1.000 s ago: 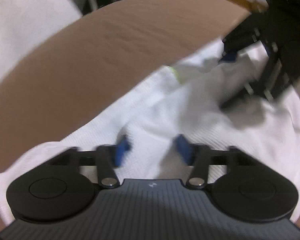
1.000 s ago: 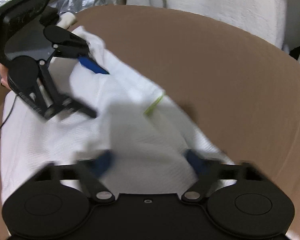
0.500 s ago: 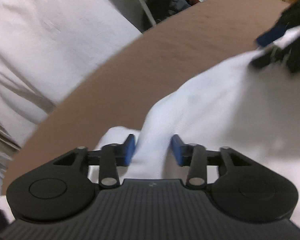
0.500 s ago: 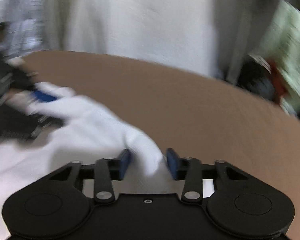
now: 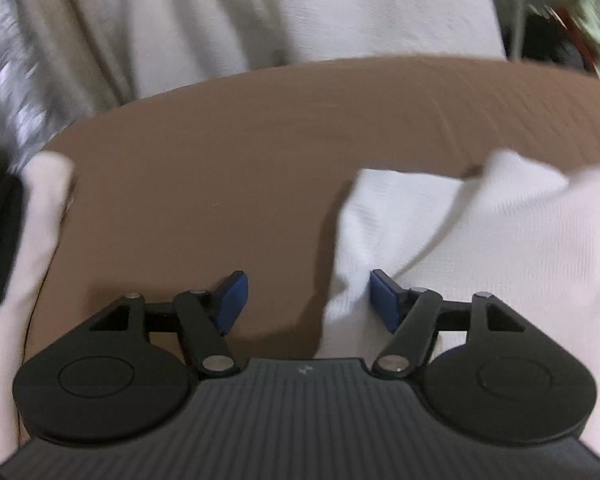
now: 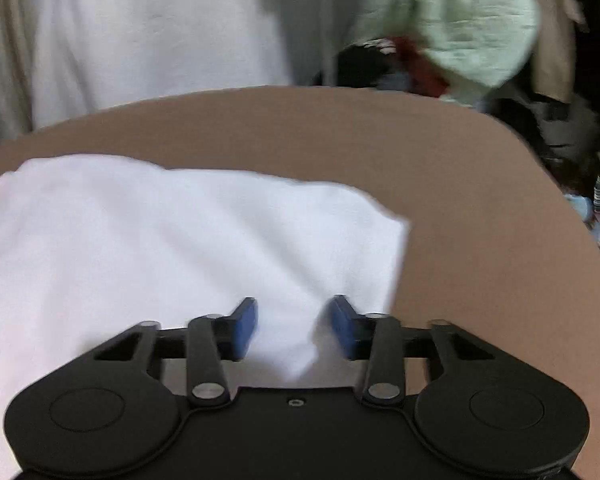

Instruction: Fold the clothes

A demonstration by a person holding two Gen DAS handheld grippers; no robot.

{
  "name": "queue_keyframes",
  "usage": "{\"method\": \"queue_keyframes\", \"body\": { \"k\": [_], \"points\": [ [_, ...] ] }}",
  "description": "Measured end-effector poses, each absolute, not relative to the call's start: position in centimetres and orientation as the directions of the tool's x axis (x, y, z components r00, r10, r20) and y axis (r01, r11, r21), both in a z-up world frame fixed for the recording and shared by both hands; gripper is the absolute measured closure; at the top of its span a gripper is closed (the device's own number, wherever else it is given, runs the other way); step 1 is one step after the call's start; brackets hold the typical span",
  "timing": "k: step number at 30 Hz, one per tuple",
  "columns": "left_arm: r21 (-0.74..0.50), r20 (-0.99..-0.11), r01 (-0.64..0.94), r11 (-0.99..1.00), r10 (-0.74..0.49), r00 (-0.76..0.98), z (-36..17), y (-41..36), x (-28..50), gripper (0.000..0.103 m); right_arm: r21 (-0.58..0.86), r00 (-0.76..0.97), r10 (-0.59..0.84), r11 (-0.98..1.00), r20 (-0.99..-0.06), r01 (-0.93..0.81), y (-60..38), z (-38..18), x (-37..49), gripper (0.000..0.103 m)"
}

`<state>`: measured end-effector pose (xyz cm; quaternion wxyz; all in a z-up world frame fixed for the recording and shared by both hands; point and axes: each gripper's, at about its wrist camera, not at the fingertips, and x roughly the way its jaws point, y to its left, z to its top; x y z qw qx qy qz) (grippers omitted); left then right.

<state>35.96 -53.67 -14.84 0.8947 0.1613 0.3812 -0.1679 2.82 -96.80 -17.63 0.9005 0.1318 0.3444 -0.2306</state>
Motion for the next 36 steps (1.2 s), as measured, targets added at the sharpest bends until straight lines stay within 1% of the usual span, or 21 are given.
{"method": "queue_keyframes", "body": {
  "k": [2, 3, 5, 6, 7, 9, 12, 14, 15, 18, 19, 21, 22, 23, 24, 25, 27, 29, 30, 33, 36],
  "points": [
    [0.183, -0.706, 0.431, 0.883, -0.187, 0.683, -14.0, -52.4, 33.5, 0.036, 0.075, 0.643, -0.372, 0.827, -0.67, 0.557, -95.8, -17.0, 2.8, 0.055],
    [0.195, -0.691, 0.434, 0.879, -0.191, 0.697, -13.5, -51.7, 32.3, 0.035, 0.002, 0.611, -0.432, 0.815, -0.664, 0.579, -94.9, -16.4, 2.6, 0.052],
    [0.21, -0.66, 0.443, 0.872, -0.208, 0.722, -12.7, -50.3, 29.8, 0.024, -0.067, 0.587, -0.48, 0.807, -0.652, 0.586, -93.7, -14.9, 1.4, 0.039],
    [0.18, -0.65, 0.458, 0.871, -0.244, 0.719, -12.5, -48.9, 28.3, 0.02, -0.064, 0.593, -0.473, 0.813, -0.652, 0.578, -93.4, -14.0, 0.6, 0.039],
    [0.146, -0.645, 0.467, 0.872, -0.275, 0.713, -12.5, -47.2, 26.8, 0.015, -0.008, 0.616, -0.427, 0.826, -0.662, 0.564, -93.4, -13.2, -0.4, 0.038],
    [0.095, -0.647, 0.454, 0.886, -0.292, 0.705, -12.9, -44.1, 24.1, 0.014, 0.157, 0.663, -0.301, 0.828, -0.686, 0.539, -93.5, -12.6, -2.9, 0.032],
    [0.051, -0.739, 0.449, 0.892, -0.269, 0.617, -13.8, -41.2, 23.2, 0.012, 0.368, 0.677, -0.19, 0.72, -0.712, 0.589, -93.1, -13.7, -7.1, 0.03],
    [-0.029, -0.764, 0.412, 0.911, -0.285, 0.578, -13.9, -39.8, 23.5, 0.012, 0.476, 0.68, -0.136, 0.616, -0.721, 0.627, -92.4, -14.9, -9.7, 0.03],
    [-0.086, -0.77, 0.38, 0.921, -0.303, 0.561, -14.1, -39.1, 23.7, 0.012, 0.513, 0.679, -0.114, 0.567, -0.726, 0.644, -92.0, -15.4, -10.8, 0.03],
    [-0.228, -0.802, 0.301, 0.926, -0.354, 0.481, -15.4, -37.8, 24.1, 0.01, 0.485, 0.626, -0.122, 0.525, -0.77, 0.699, -89.9, -16.2, -12.2, 0.028],
    [-0.233, -0.81, 0.305, 0.923, -0.358, 0.465, -16.3, -38.2, 24.3, 0.009, 0.484, 0.616, -0.118, 0.511, -0.779, 0.71, -89.3, -16.8, -12.5, 0.024],
    [-0.225, -0.821, 0.325, 0.919, -0.358, 0.445, -17.8, -39.0, 24.6, 0.007, 0.508, 0.62, -0.08, 0.498, -0.78, 0.703, -88.6, -18.5, -12.6, 0.023],
    [-0.144, -0.81, 0.38, 0.914, -0.33, 0.486, -17.9, -40.1, 24.2, 0.018, 0.508, 0.626, -0.072, 0.516, -0.777, 0.69, -88.6, -18.9, -12.2, 0.027],
    [-0.098, -0.801, 0.416, 0.904, -0.319, 0.506, -17.6, -40.9, 23.7, 0.052, 0.504, 0.632, -0.072, 0.537, -0.772, 0.677, -88.7, -19.0, -11.9, 0.066],
    [-0.12, -0.796, 0.421, 0.899, -0.34, 0.501, -16.9, -41.0, 23.6, 0.081, 0.484, 0.643, -0.104, 0.57, -0.759, 0.664, -88.6, -18.4, -11.6, 0.096],
    [-0.148, -0.792, 0.415, 0.897, -0.359, 0.494, -16.1, -41.0, 23.4, 0.1, 0.462, 0.654, -0.135, 0.602, -0.745, 0.651, -88.5, -17.7, -11.3, 0.094],
    [-0.228, -0.781, 0.349, 0.909, -0.385, 0.492, -14.9, -39.8, 23.8, 0.1, 0.418, 0.682, -0.228, 0.644, -0.695, 0.641, -88.0, -15.5, -12.2, 0.095],
    [-0.276, -0.765, 0.338, 0.9, -0.418, 0.489, -14.6, -38.7, 24.3, 0.099, 0.448, 0.713, -0.267, 0.624, -0.649, 0.641, -87.9, -13.9, -14.5, 0.096],
    [-0.276, -0.775, 0.323, 0.905, -0.409, 0.481, -15.0, -38.4, 24.6, 0.1, 0.484, 0.715, -0.243, 0.593, -0.655, 0.644, -88.2, -14.3, -15.2, 0.096],
    [-0.195, -0.835, 0.25, 0.948, -0.294, 0.465, -17.1, -37.9, 24.9, 0.102, 0.504, 0.65, -0.153, 0.51, -0.745, 0.697, -89.1, -17.3, -14.7, 0.095],
    [-0.234, -0.842, 0.2, 0.951, -0.301, 0.447, -17.5, -36.9, 24.9, 0.1, 0.422, 0.595, -0.222, 0.52, -0.773, 0.743, -88.5, -16.8, -14.3, 0.092]
  ]
}}
